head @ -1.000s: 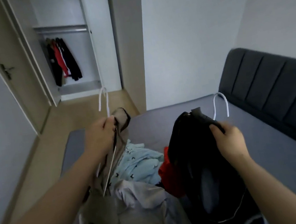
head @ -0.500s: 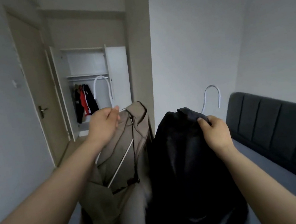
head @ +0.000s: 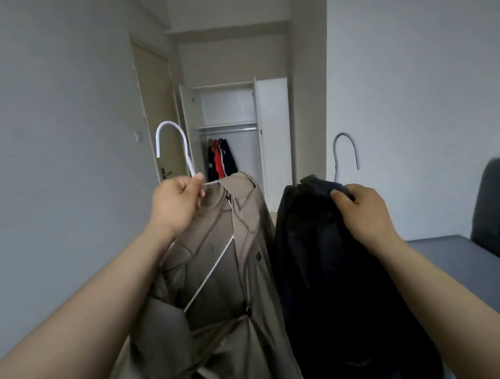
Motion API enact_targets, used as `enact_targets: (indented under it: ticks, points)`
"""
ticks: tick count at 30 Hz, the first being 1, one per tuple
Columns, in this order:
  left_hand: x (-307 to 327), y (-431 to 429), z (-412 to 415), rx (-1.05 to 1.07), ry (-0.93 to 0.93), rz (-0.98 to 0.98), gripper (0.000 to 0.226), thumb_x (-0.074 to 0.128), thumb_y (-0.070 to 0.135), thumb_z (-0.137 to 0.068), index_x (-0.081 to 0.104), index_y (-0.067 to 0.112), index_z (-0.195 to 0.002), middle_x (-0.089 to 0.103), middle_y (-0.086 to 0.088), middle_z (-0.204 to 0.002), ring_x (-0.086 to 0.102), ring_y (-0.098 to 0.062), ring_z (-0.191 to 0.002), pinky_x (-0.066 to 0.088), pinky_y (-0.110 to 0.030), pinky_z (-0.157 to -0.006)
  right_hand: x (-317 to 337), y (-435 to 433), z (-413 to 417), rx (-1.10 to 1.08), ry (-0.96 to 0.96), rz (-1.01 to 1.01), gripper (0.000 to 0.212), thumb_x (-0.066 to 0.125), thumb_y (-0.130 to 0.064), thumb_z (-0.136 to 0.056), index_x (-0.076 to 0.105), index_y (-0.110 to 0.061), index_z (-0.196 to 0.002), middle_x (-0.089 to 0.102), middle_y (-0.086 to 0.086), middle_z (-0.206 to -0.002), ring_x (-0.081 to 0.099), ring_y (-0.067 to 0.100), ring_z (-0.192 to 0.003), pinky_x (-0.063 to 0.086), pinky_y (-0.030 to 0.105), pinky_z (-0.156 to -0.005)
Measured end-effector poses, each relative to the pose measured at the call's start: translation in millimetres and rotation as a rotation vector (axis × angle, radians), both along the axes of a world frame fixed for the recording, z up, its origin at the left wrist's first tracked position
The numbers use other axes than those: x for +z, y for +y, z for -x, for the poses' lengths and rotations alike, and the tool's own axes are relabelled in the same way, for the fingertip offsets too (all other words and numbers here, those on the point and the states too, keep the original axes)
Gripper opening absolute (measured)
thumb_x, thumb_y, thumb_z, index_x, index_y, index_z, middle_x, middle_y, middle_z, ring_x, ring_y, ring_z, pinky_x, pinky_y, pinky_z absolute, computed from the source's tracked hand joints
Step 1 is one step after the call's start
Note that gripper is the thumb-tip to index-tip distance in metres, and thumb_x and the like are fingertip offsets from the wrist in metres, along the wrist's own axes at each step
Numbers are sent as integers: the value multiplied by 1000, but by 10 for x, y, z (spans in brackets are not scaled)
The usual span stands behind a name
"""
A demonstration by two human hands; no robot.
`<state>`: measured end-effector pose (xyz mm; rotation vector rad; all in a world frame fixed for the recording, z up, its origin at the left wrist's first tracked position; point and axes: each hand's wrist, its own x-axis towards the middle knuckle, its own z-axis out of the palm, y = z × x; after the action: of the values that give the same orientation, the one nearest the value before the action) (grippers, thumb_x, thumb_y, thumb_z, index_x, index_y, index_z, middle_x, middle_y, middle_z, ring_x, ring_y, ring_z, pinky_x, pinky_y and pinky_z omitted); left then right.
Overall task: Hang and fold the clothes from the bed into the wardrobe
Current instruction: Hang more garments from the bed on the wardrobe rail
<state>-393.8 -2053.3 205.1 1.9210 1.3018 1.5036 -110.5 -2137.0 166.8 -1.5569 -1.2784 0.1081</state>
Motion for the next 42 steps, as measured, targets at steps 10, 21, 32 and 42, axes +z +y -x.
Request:
enact_targets:
  ticks: [10, 21, 32, 42]
  points:
    - [145, -235, 1481, 114, 5, 38, 45, 48, 31, -97, 55, 17, -55, 49, 7, -38, 37, -7, -30, 31, -16, -37, 191, 305, 1317, 190, -55, -18, 30, 49, -27, -97, 54, -15, -71, 59, 3, -71, 55, 24, -73, 38, 32, -63]
    - [151, -366, 3512, 198, 5, 23, 44, 50, 29, -97, 56, 16, -56, 48, 6, -38, 37, -6, -31, 30, -13, -37, 263, 622, 3387, 250, -54, -44, 32, 46, -29, -99, 60, -6, -80, 61, 9, -77, 57, 23, -73, 43, 35, -66]
    - [31, 49, 4889, 220, 116, 23, 43, 53, 30, -96, 58, 18, -55, 50, 8, -38, 41, -3, -35, 36, -14, -48, 196, 1117, 4689, 278, 72, -50, 39, 49, -25, -97, 43, -20, -60, 46, 0, -61, 45, 15, -58, 28, 26, -53]
    - [-27, 907, 5599, 285, 132, 67, 44, 53, 31, -96, 61, 13, -57, 51, 7, -40, 42, -1, -34, 34, -21, -50, 59, 2227, 5455, 376, 136, -18, 32, 48, -29, -97, 64, -5, -83, 63, 10, -77, 59, 23, -73, 43, 28, -61]
